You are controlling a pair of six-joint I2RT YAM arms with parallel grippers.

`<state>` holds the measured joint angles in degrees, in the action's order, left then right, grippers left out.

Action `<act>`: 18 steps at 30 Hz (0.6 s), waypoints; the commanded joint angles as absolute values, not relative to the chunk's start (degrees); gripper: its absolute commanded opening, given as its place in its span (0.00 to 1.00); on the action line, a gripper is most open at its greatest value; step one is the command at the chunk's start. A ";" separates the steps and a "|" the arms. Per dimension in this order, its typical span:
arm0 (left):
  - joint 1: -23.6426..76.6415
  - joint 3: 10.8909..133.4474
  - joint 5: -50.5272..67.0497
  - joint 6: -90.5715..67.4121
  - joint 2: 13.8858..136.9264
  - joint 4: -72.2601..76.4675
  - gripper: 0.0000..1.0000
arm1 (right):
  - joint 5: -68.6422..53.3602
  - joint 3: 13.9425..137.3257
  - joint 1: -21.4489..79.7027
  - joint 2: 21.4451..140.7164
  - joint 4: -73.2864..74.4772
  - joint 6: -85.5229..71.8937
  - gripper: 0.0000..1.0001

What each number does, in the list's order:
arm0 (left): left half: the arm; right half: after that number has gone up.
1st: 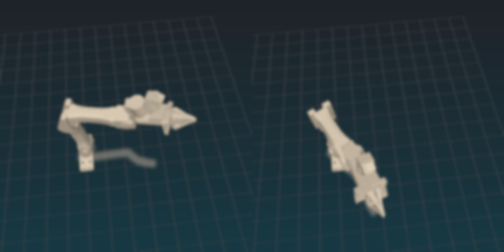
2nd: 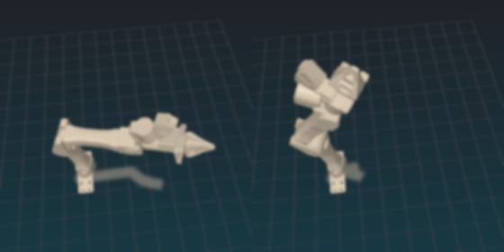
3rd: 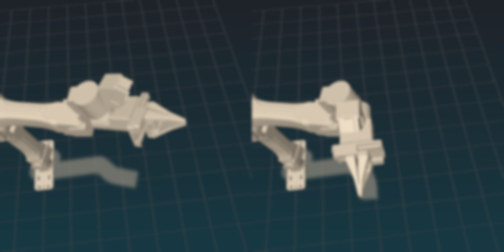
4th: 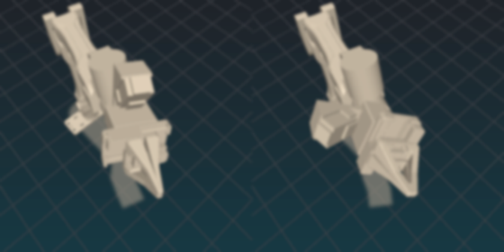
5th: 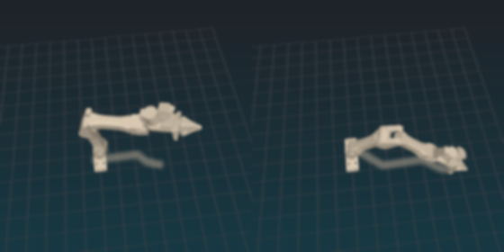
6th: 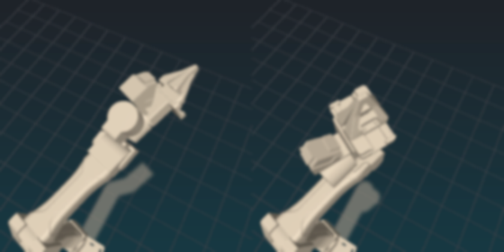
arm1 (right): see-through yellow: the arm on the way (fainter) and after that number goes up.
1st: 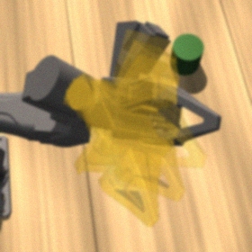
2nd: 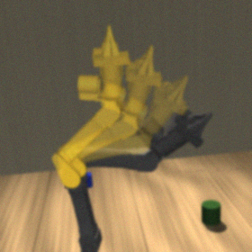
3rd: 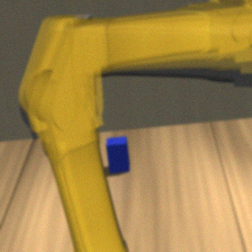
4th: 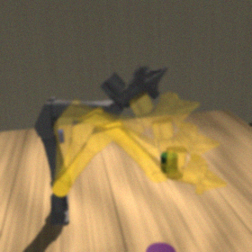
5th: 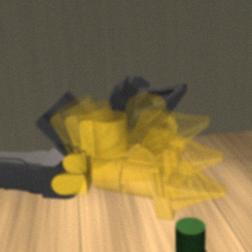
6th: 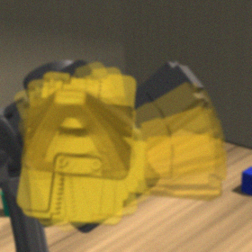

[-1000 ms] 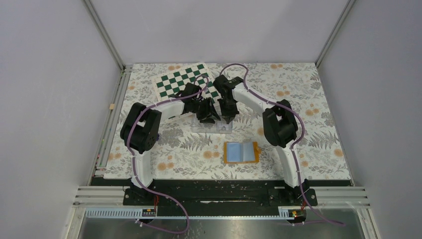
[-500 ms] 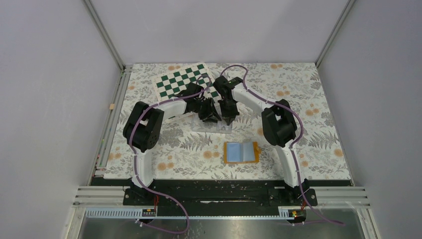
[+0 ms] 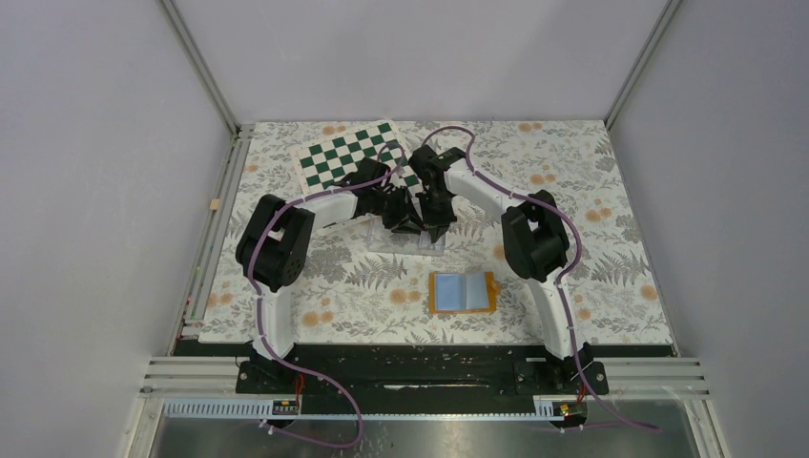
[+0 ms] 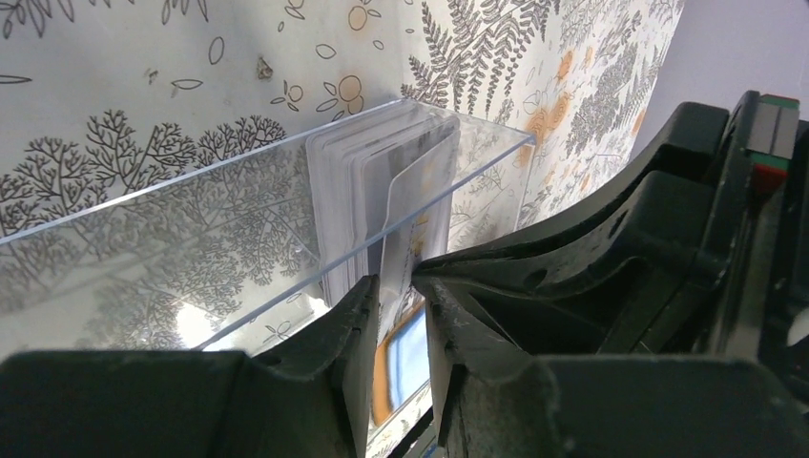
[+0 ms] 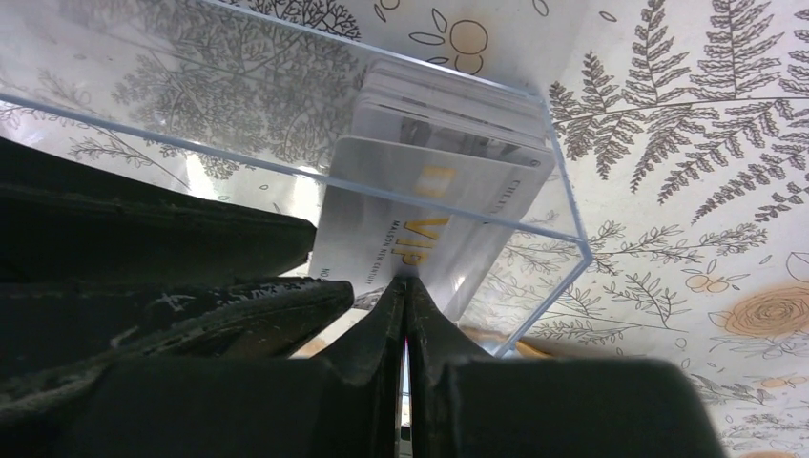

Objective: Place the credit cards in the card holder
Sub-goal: Pick up the credit card from the storage box.

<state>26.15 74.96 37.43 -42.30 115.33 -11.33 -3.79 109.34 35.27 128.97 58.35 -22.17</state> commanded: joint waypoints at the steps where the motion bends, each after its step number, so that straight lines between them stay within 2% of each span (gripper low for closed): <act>1: 27.68 75.57 43.74 -42.28 112.99 -8.60 0.24 | -5.53 108.79 35.67 128.30 56.31 -22.92 0.05; 18: 28.42 75.01 45.20 -47.28 115.73 -0.44 0.23 | -6.33 107.56 35.07 120.89 56.98 -23.30 0.06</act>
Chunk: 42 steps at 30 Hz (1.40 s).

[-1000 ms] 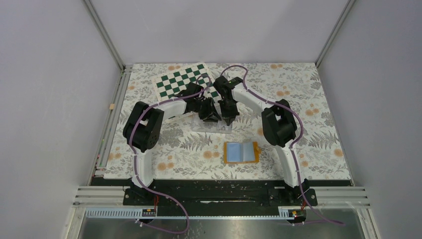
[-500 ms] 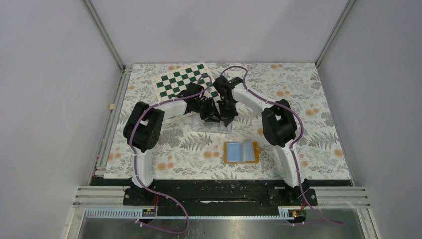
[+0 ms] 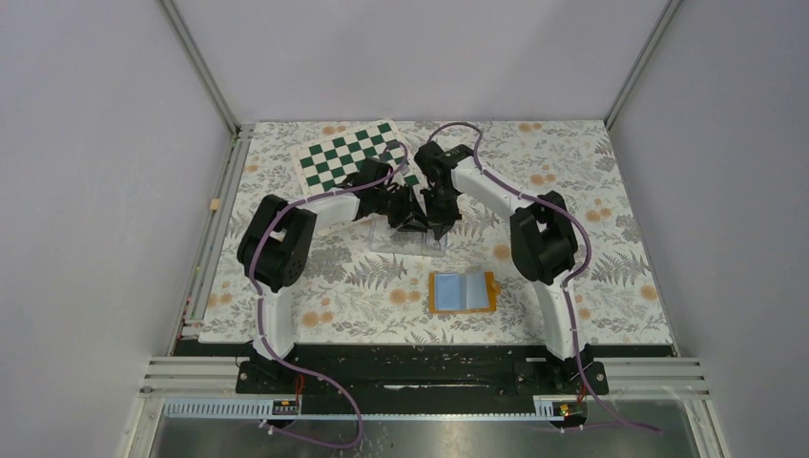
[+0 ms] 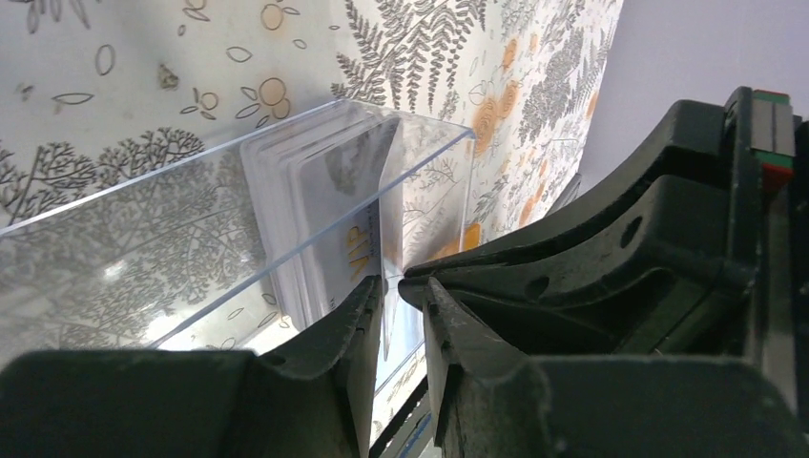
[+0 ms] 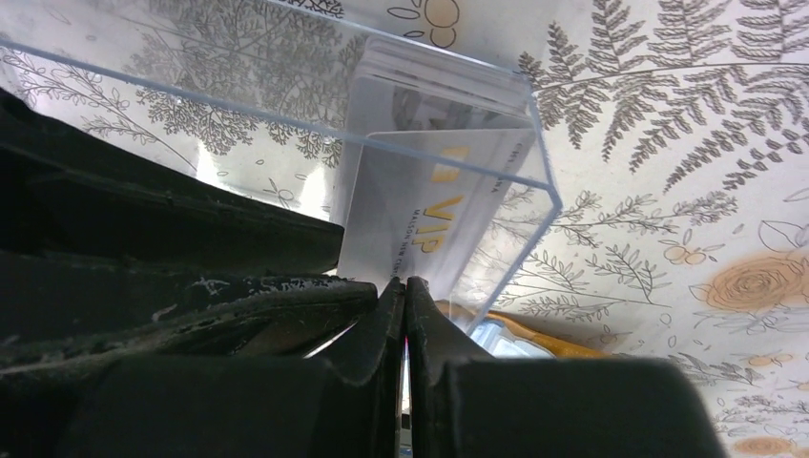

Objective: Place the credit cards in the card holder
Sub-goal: Pick up the credit card from the storage box.

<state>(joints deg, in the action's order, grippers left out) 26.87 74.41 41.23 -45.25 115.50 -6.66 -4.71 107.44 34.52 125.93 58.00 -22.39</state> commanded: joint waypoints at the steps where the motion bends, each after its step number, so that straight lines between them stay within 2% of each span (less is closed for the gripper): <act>1: 28.37 75.18 45.18 -47.33 115.91 -0.42 0.23 | -6.26 107.84 34.97 120.59 57.44 -23.25 0.06; 7: 28.97 77.13 43.01 -45.68 117.35 -4.57 0.24 | -5.52 108.48 34.78 118.28 59.17 -23.04 0.07; 11: 29.58 78.59 41.27 -43.91 118.26 -7.74 0.24 | -4.17 109.10 34.58 116.35 60.47 -22.50 0.11; 13: 29.85 78.59 40.75 -43.65 118.19 -7.91 0.16 | -3.51 109.00 34.32 115.09 60.87 -22.15 0.14; 14: 29.88 78.39 40.38 -43.61 117.92 -7.91 0.12 | -3.25 108.81 34.22 114.25 60.99 -21.74 0.17; 18: 29.84 77.50 37.34 -42.46 114.64 -9.02 0.00 | -2.71 107.23 34.01 110.06 60.84 -18.91 0.41; 25: 29.88 76.38 29.25 -38.47 102.01 -13.10 0.00 | -7.08 97.33 32.31 96.42 52.98 -17.97 0.75; 27: 29.81 73.87 29.24 -39.43 97.28 -10.49 0.00 | -10.67 93.70 31.37 92.07 50.01 -18.02 0.89; 29: 29.63 69.23 33.00 -42.63 92.62 -4.48 0.00 | -15.15 89.33 30.47 87.57 46.23 -17.78 0.98; 35: 29.66 55.41 40.63 -55.16 81.25 11.62 0.00 | -29.68 79.08 27.24 78.84 39.10 -20.80 0.99; 39: 29.86 47.12 44.26 -60.29 74.83 18.64 0.00 | -41.53 69.73 23.86 73.40 27.47 -29.25 0.99; 42: 30.03 42.64 47.52 -66.07 71.10 26.01 0.00 | -51.30 62.80 22.29 70.66 14.29 -39.47 0.95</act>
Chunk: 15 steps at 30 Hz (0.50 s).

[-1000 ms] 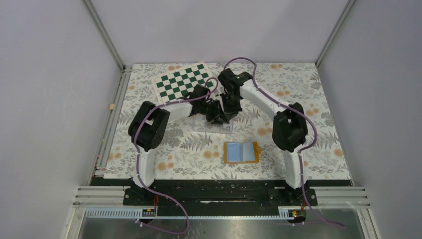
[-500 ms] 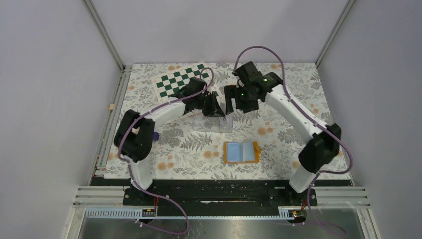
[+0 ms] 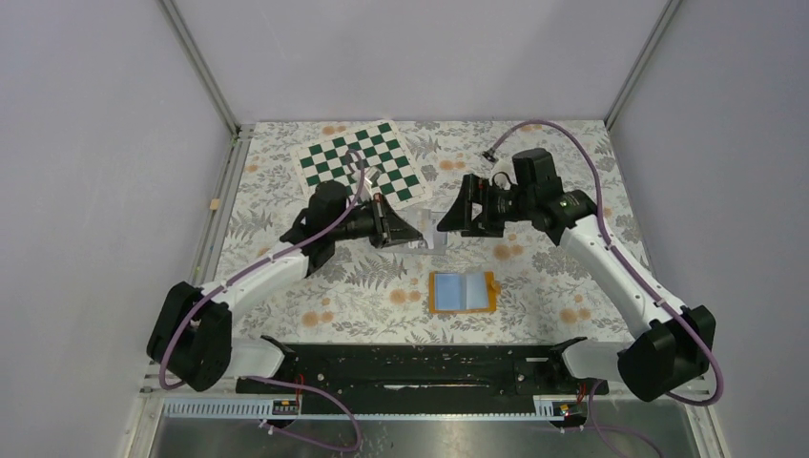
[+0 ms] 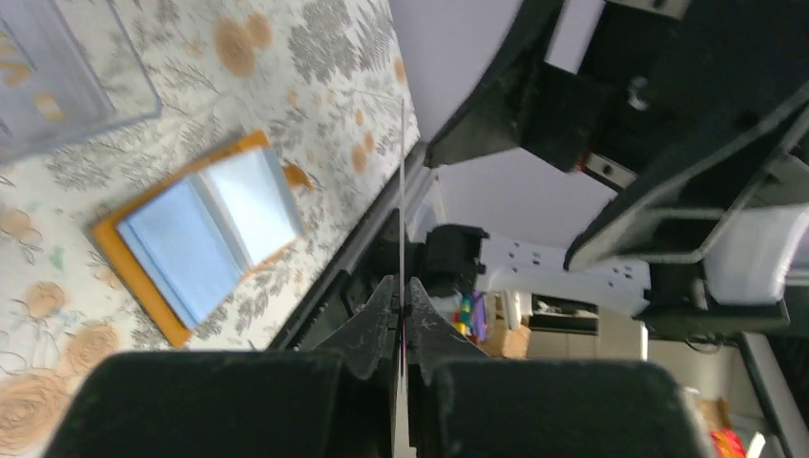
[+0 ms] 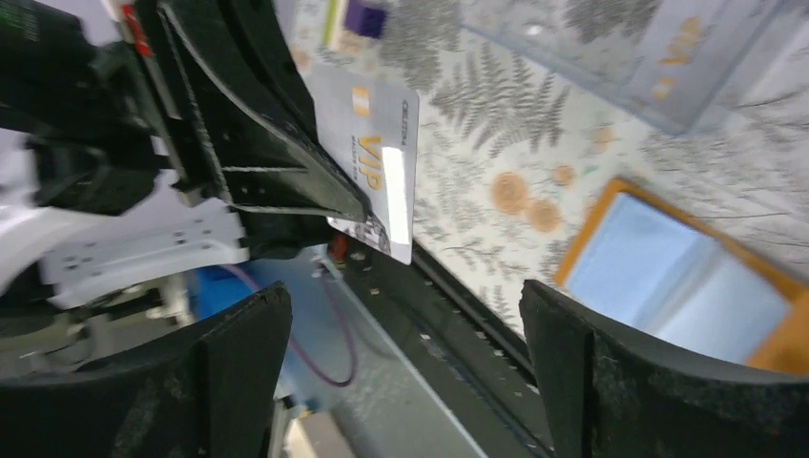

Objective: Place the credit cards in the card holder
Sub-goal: Pick up the credit card from the storage box.

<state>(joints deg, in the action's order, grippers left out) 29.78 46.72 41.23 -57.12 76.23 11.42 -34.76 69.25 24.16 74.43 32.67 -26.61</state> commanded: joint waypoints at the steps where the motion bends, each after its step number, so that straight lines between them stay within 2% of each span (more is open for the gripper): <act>1: 30.22 41.04 48.25 -68.28 70.38 29.53 0.00 | -52.82 60.87 22.18 70.21 10.18 -42.63 0.91; 4: 31.20 37.82 48.90 -73.10 68.83 36.04 0.00 | -56.65 56.28 22.15 69.87 -1.58 -51.72 0.74; 7: 32.63 36.42 48.92 -76.25 68.90 40.34 0.00 | -58.96 52.81 22.13 70.60 -11.40 -59.33 0.69; 11: 33.52 36.39 49.00 -78.10 69.94 41.69 0.00 | -62.40 50.90 22.15 73.36 -24.80 -68.53 0.52; 13: 33.74 36.30 48.91 -78.13 70.40 41.78 0.00 | -63.94 49.86 22.15 74.77 -31.55 -73.70 0.40; 15: 33.73 36.14 48.66 -78.18 70.72 41.70 0.00 | -64.89 48.59 22.15 75.68 -36.81 -77.61 0.32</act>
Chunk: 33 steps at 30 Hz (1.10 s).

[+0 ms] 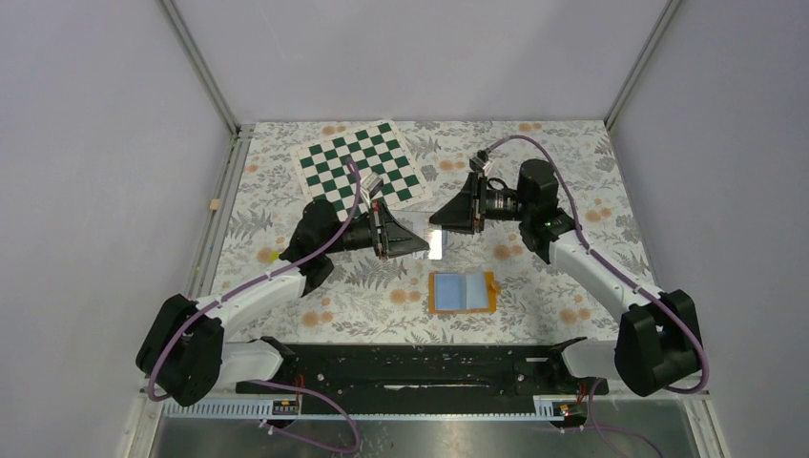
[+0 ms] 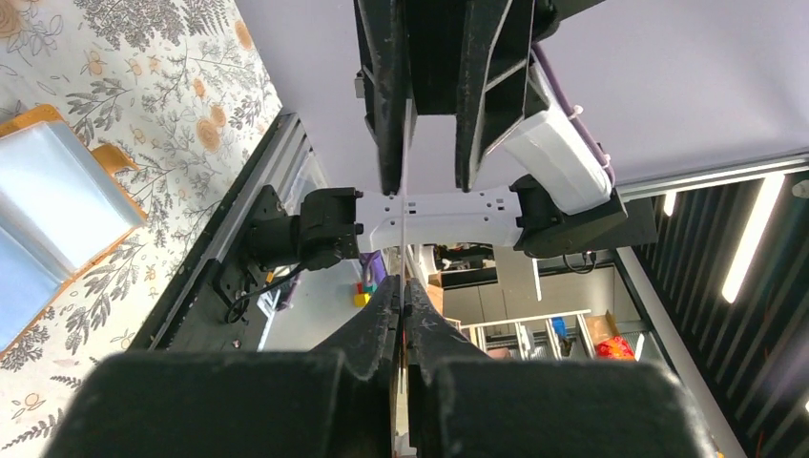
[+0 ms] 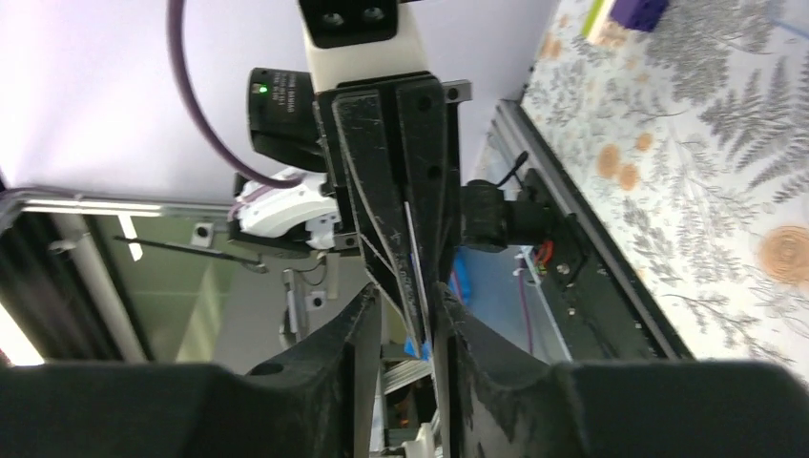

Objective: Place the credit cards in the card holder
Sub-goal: Pick up the credit card from the storage box, then insert the credit card into the card holder.

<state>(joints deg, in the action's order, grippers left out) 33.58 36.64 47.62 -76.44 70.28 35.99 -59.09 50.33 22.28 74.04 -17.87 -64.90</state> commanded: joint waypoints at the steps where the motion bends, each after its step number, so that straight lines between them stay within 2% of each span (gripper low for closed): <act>1: 33.75 35.88 48.08 -78.20 70.75 41.54 0.00 | -64.94 47.57 22.21 75.93 -40.30 -80.00 0.31; 6: 33.72 35.26 46.42 -78.27 70.53 41.21 0.00 | -64.67 43.60 22.19 74.76 -41.73 -81.03 0.30; 11: 33.75 35.16 45.83 -76.86 70.49 38.94 0.00 | -64.16 44.38 22.24 72.18 -25.52 -70.21 0.36; 14: 33.72 35.16 45.94 -76.60 70.67 38.81 0.00 | -63.15 45.18 22.23 71.31 -19.15 -66.23 0.35; 23: 33.73 35.28 46.71 -76.57 71.69 39.84 0.00 | -63.63 45.35 22.44 71.87 -19.28 -66.62 0.24; 33: 33.75 34.90 47.56 -76.99 72.95 40.87 0.01 | -65.17 43.73 22.73 74.25 -30.01 -73.27 0.23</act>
